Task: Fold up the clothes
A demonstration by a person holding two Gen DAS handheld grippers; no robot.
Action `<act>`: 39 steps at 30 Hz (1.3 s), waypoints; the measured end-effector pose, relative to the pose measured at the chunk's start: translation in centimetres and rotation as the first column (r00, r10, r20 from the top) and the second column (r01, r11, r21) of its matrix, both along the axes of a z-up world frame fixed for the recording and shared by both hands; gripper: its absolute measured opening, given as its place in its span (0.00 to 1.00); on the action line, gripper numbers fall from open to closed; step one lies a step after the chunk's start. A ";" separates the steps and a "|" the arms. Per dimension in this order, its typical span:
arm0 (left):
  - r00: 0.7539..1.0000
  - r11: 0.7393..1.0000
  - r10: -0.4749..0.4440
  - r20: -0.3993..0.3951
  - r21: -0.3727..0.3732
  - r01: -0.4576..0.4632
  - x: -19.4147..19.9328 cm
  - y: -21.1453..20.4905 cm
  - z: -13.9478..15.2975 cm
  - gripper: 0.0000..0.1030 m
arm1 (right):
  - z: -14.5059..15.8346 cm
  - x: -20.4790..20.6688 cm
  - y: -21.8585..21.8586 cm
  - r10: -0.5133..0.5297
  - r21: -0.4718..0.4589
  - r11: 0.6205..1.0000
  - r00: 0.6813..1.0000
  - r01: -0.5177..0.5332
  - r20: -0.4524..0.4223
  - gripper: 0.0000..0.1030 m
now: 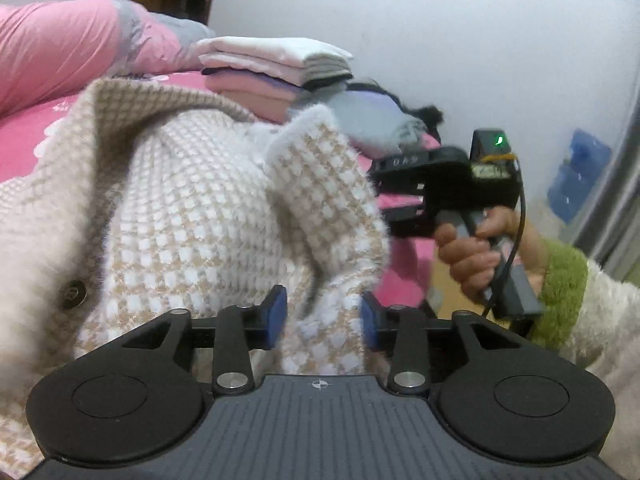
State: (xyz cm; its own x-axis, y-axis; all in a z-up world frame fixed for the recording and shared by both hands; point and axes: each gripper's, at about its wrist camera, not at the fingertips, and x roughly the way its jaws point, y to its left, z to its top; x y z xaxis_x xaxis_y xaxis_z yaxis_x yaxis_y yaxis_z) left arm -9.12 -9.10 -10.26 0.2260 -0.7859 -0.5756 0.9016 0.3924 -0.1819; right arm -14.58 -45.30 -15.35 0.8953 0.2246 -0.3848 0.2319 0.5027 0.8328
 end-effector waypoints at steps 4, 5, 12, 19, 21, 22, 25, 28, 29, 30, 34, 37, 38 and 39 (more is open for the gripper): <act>1.000 1.000 -0.005 0.016 0.019 0.005 -0.1 0.7 0.3 0.55 | 0.9 -0.1 -1.4 0.025 0.004 1.000 0.999 -0.025 -0.022 0.25; 1.000 1.000 0.004 0.012 0.020 -0.004 0.5 1.1 0.3 0.56 | 1.2 -0.3 -1.7 0.022 -0.014 1.000 1.000 -0.022 -0.021 0.27; 0.969 0.975 0.214 -0.120 -0.040 -0.221 2.9 6.1 1.8 0.57 | 6.3 -3.5 -3.1 -0.119 -0.285 0.950 0.991 0.131 0.059 0.28; 0.870 0.871 0.465 -0.163 -0.091 -0.482 5.8 8.8 2.3 0.64 | 12.4 3.4 5.1 0.258 -0.412 0.897 0.945 -0.157 0.201 0.56; 0.835 0.836 0.520 -0.183 -0.094 -0.541 6.4 9.3 1.9 0.64 | 13.0 7.0 8.5 0.413 -0.385 0.867 0.888 -0.315 0.202 0.68; 0.818 0.819 0.544 -0.188 -0.092 -0.566 6.6 9.5 1.6 0.64 | 12.9 9.0 10.1 0.469 -0.374 0.844 0.866 -0.383 0.171 0.70; 0.779 0.780 0.597 -0.191 -0.087 -0.619 6.7 9.8 0.8 0.67 | 11.7 14.3 14.0 0.493 -0.403 0.794 0.870 -0.456 -0.012 0.71; 0.752 0.752 0.631 -0.189 -0.091 -0.653 6.2 10.7 0.2 0.78 | 9.8 19.2 16.8 0.477 -0.405 0.760 0.859 -0.509 -0.184 0.71; 0.750 0.749 0.634 -0.189 -0.093 -0.656 6.0 11.1 0.1 0.78 | 9.1 20.4 17.3 0.485 -0.391 0.753 0.848 -0.530 -0.215 0.71; 0.751 0.749 0.632 -0.190 -0.098 -0.655 5.8 11.4 0.0 0.78 | 8.5 21.2 17.9 0.496 -0.375 0.744 0.833 -0.553 -0.244 0.69; 0.756 0.749 0.623 -0.201 -0.123 -0.651 5.6 12.0 0.1 0.80 | 6.9 21.5 20.1 0.607 -0.284 0.699 0.754 -0.656 -0.250 0.08; 0.752 0.739 0.619 -0.225 -0.158 -0.655 5.8 12.6 0.4 0.80 | 8.4 22.1 18.7 0.584 -0.248 0.760 0.799 -0.601 -0.144 0.05; 0.749 0.728 0.616 -0.244 -0.187 -0.660 5.8 13.0 0.6 0.80 | 9.4 22.3 17.6 0.560 -0.239 0.792 0.824 -0.562 -0.084 0.05; 0.747 0.719 0.603 -0.278 -0.215 -0.661 5.8 13.3 0.7 0.82 | 10.8 22.2 15.7 0.503 -0.229 0.841 0.865 -0.491 -0.007 0.05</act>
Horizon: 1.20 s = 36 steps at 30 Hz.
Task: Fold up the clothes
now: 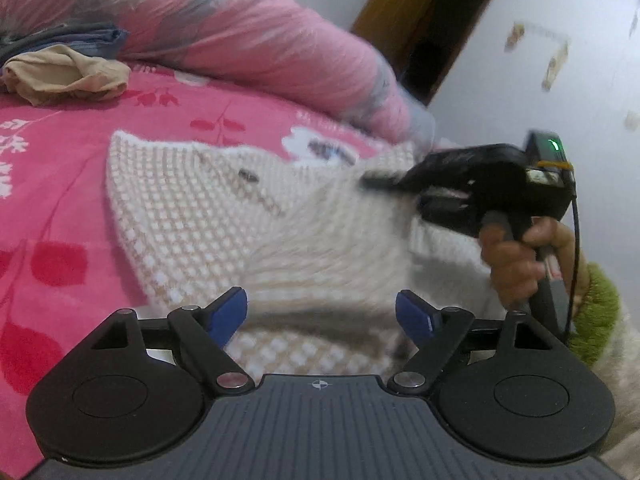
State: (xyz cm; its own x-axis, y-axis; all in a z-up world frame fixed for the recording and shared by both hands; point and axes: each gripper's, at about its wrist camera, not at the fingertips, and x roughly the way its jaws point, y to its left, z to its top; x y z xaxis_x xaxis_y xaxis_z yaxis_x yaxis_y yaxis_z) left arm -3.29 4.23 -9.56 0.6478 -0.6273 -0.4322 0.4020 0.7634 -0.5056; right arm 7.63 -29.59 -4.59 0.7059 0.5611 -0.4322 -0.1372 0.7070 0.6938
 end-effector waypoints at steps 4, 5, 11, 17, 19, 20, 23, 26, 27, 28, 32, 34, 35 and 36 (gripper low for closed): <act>0.994 0.983 -0.073 -0.078 -0.173 0.059 1.1 0.0 0.1 0.85 | 4.2 -1.6 -7.6 -0.320 0.118 0.945 0.932 0.304 0.168 0.05; 0.994 0.984 -0.087 -0.074 -0.164 0.073 1.4 -0.6 0.2 0.85 | 4.7 -2.3 -9.4 -0.393 0.117 0.919 0.901 0.377 0.183 0.06; 0.984 0.984 -0.178 -0.028 -0.020 0.177 2.8 -6.8 1.1 0.85 | -0.7 -9.1 -19.4 -0.697 0.148 0.712 0.717 0.687 0.023 0.07; 0.953 0.950 -0.294 -0.070 0.091 0.299 5.5 -14.2 0.6 0.74 | -8.5 -15.9 -23.3 -0.758 0.219 0.592 0.628 0.775 -0.175 0.07; 0.943 0.941 -0.319 -0.098 0.088 0.328 6.4 -16.1 0.3 0.55 | -10.0 -18.0 -24.1 -0.759 0.244 0.568 0.615 0.786 -0.214 0.07; 0.939 0.938 -0.328 -0.108 0.085 0.337 6.7 -16.9 0.2 0.51 | -10.6 -18.9 -24.7 -0.752 0.265 0.563 0.618 0.783 -0.230 0.07; 0.933 0.933 -0.339 -0.122 0.083 0.350 7.2 -19.0 0.4 0.31 | -12.3 -20.6 -24.5 -0.716 0.321 0.561 0.642 0.763 -0.273 0.08; 0.941 0.937 -0.328 -0.086 0.095 0.335 6.8 -19.4 1.1 0.10 | -13.6 -21.7 -24.4 -0.681 0.383 0.553 0.666 0.740 -0.304 0.11; 0.943 0.942 -0.324 -0.073 0.064 0.329 6.6 -18.7 1.5 0.06 | -13.8 -21.6 -24.6 -0.672 0.412 0.542 0.672 0.733 -0.312 0.14; 0.945 0.946 -0.321 -0.061 0.033 0.323 6.4 -18.1 1.8 0.06 | -14.1 -21.4 -24.9 -0.662 0.443 0.529 0.678 0.724 -0.318 0.16; 0.960 0.958 -0.270 -0.081 -0.123 0.259 5.7 -14.4 3.3 0.05 | -13.2 -20.1 -25.1 -0.636 0.475 0.545 0.710 0.691 -0.302 0.18; 0.980 0.961 -0.187 -0.070 -0.221 0.168 5.6 -11.1 4.1 0.00 | -12.0 -19.2 -25.2 -0.630 0.455 0.572 0.721 0.682 -0.289 0.19; 0.990 0.958 -0.130 -0.048 -0.263 0.113 5.5 -9.1 4.6 0.00 | -11.3 -18.5 -25.3 -0.629 0.448 0.583 0.726 0.677 -0.279 0.20; 0.998 0.955 -0.055 -0.010 -0.292 0.050 5.3 -6.7 5.5 0.00 | -10.6 -17.6 -25.4 -0.630 0.440 0.599 0.733 0.669 -0.257 0.20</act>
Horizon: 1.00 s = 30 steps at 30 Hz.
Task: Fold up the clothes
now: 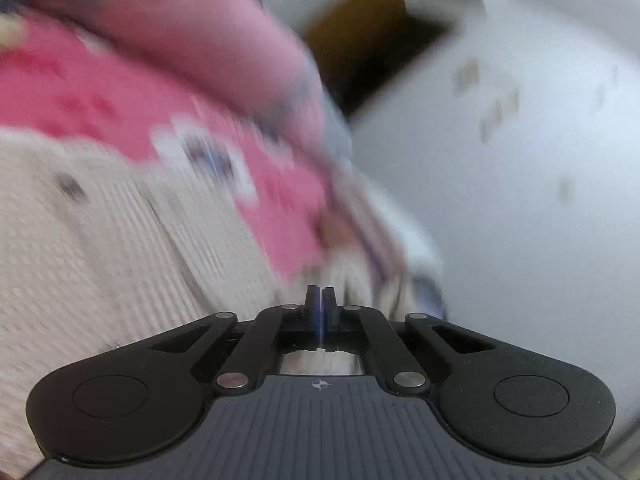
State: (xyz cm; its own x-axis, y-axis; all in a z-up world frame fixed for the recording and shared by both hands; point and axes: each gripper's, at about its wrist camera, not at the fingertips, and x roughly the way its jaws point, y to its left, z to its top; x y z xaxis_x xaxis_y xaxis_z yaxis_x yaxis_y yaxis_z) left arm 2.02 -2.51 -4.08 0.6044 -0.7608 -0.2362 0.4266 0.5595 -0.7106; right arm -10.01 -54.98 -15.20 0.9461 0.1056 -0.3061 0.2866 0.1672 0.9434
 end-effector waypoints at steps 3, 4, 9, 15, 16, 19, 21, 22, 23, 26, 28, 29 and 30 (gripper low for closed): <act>0.993 0.989 0.120 0.023 -0.085 -0.118 0.1 5.6 1.5 0.00 | 2.1 2.6 -0.1 0.025 -0.082 0.996 0.999 -0.022 0.028 0.21; 0.993 0.989 0.120 0.002 -0.091 -0.120 0.4 6.7 1.6 0.00 | 2.6 3.0 -0.2 0.027 -0.104 0.994 0.999 -0.024 0.027 0.21; 0.997 0.999 0.017 -0.082 0.037 -0.014 1.9 4.8 0.3 0.44 | 2.5 3.2 -0.1 0.002 -0.117 0.993 1.000 -0.003 -0.012 0.48; 0.938 0.940 -0.299 -0.176 0.117 0.322 4.1 -5.2 -2.9 0.60 | 0.7 -1.0 1.0 0.033 -0.025 0.999 0.999 -0.033 -0.020 0.70; 0.927 0.926 -0.328 -0.182 0.132 0.353 4.4 -6.8 -3.2 0.60 | 0.7 -1.9 1.2 0.030 -0.024 0.999 0.999 -0.031 -0.016 0.74; 0.931 0.909 -0.320 -0.177 0.219 0.354 4.5 -10.9 -3.7 0.28 | 1.7 -5.0 1.5 -0.005 -0.076 0.997 1.000 0.005 0.000 0.75; 0.941 0.907 -0.293 -0.171 0.260 0.330 4.6 -12.5 -3.7 0.07 | 3.5 -7.6 1.9 -0.084 -0.182 0.980 0.996 0.086 0.018 0.75; 0.946 0.914 -0.280 -0.162 0.256 0.315 4.3 -12.6 -3.6 0.07 | 4.7 -9.0 2.3 -0.124 -0.253 0.959 0.991 0.131 0.042 0.74; 0.953 0.921 -0.273 -0.135 0.248 0.299 3.7 -12.4 -3.3 0.06 | 5.8 -10.3 2.7 -0.159 -0.322 0.931 0.985 0.174 0.071 0.72; 0.964 0.941 -0.264 -0.034 0.210 0.265 1.5 -11.0 -1.8 0.06 | 9.3 -12.1 4.2 -0.122 -0.448 0.874 0.977 0.188 0.172 0.69; 0.965 0.956 -0.260 0.021 0.142 0.255 0.0 -9.0 -0.8 0.06 | 11.5 -11.0 5.9 0.004 -0.519 0.849 0.982 0.095 0.186 0.68; 0.966 0.962 -0.254 0.046 0.113 0.247 -0.6 -8.1 -0.2 0.06 | 12.7 -10.4 6.7 0.070 -0.554 0.831 0.980 0.046 0.187 0.66; 0.968 0.968 -0.241 0.072 0.085 0.235 -1.2 -7.0 0.4 0.06 | 13.7 -9.3 7.8 0.124 -0.590 0.808 0.977 0.002 0.174 0.66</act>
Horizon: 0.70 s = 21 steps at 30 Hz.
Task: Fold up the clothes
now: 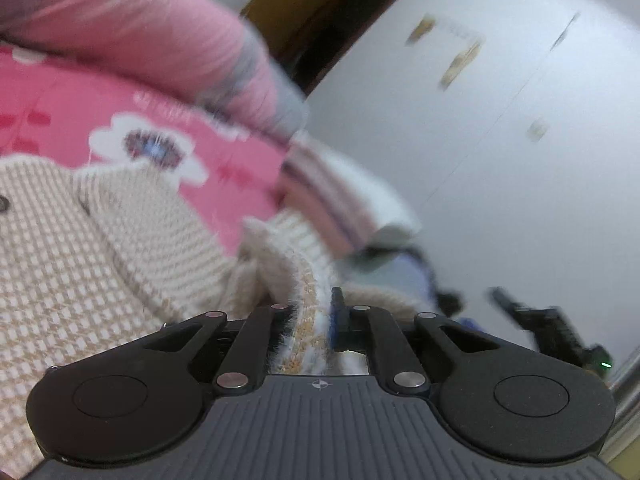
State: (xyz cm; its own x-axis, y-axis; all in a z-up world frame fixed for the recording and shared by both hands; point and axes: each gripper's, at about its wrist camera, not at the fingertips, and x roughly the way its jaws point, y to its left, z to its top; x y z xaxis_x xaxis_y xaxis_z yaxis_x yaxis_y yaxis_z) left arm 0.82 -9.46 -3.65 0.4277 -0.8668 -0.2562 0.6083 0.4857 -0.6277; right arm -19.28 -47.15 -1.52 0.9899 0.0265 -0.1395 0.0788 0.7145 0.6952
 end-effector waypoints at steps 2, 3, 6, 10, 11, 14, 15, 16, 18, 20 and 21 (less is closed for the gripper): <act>0.998 0.997 0.047 0.037 -0.060 -0.044 -1.0 3.1 1.2 0.06 | 1.0 2.4 2.0 0.078 -0.051 0.996 0.997 -0.078 -0.016 0.64; 0.996 0.992 0.082 0.043 -0.095 -0.078 -1.5 5.2 1.7 0.06 | 1.4 3.8 2.9 0.127 -0.069 0.989 0.992 -0.128 -0.025 0.61; 0.978 0.963 0.208 0.030 -0.182 -0.199 -3.0 11.8 2.4 0.06 | 1.5 7.7 5.5 0.228 -0.109 0.965 0.968 -0.239 -0.102 0.60; 0.925 0.903 0.378 -0.034 -0.206 -0.377 -6.3 20.7 1.3 0.06 | 0.9 12.6 7.6 0.310 -0.073 0.939 0.919 -0.336 -0.242 0.59; 0.908 0.886 0.416 -0.059 -0.198 -0.419 -7.4 22.7 0.7 0.06 | 0.8 13.3 8.0 0.320 -0.074 0.934 0.909 -0.350 -0.267 0.58; 0.860 0.859 0.491 -0.135 -0.086 -0.504 -10.6 27.1 -1.4 0.08 | 0.4 15.2 9.2 0.340 -0.086 0.918 0.879 -0.388 -0.335 0.58; 0.838 0.846 0.523 -0.158 -0.024 -0.533 -11.4 28.0 -2.1 0.10 | 0.3 15.3 9.6 0.332 -0.117 0.911 0.873 -0.395 -0.357 0.58; 0.809 0.826 0.561 -0.173 0.049 -0.562 -12.2 28.7 -2.7 0.14 | 0.3 15.3 10.0 0.323 -0.151 0.903 0.868 -0.402 -0.378 0.58; 0.761 0.790 0.613 -0.211 0.151 -0.594 -13.6 29.9 -3.8 0.16 | 0.2 15.4 10.6 0.309 -0.213 0.880 0.851 -0.426 -0.425 0.59; 0.746 0.781 0.625 -0.230 0.182 -0.597 -14.5 30.5 -4.3 0.18 | -0.5 15.3 11.0 0.307 -0.257 0.846 0.821 -0.468 -0.482 0.58; 0.742 0.772 0.635 -0.214 0.199 -0.603 -14.8 30.7 -4.2 0.21 | -0.9 15.2 11.4 0.301 -0.284 0.823 0.803 -0.491 -0.514 0.57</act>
State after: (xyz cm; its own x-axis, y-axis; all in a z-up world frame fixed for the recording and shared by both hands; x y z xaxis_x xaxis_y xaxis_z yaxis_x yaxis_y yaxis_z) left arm -14.02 21.28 -7.84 0.7659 -0.3932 -0.5088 -0.0241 0.7731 -0.6338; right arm -4.09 -35.75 -2.42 0.7349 0.2531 -0.6292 -0.0530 0.9463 0.3189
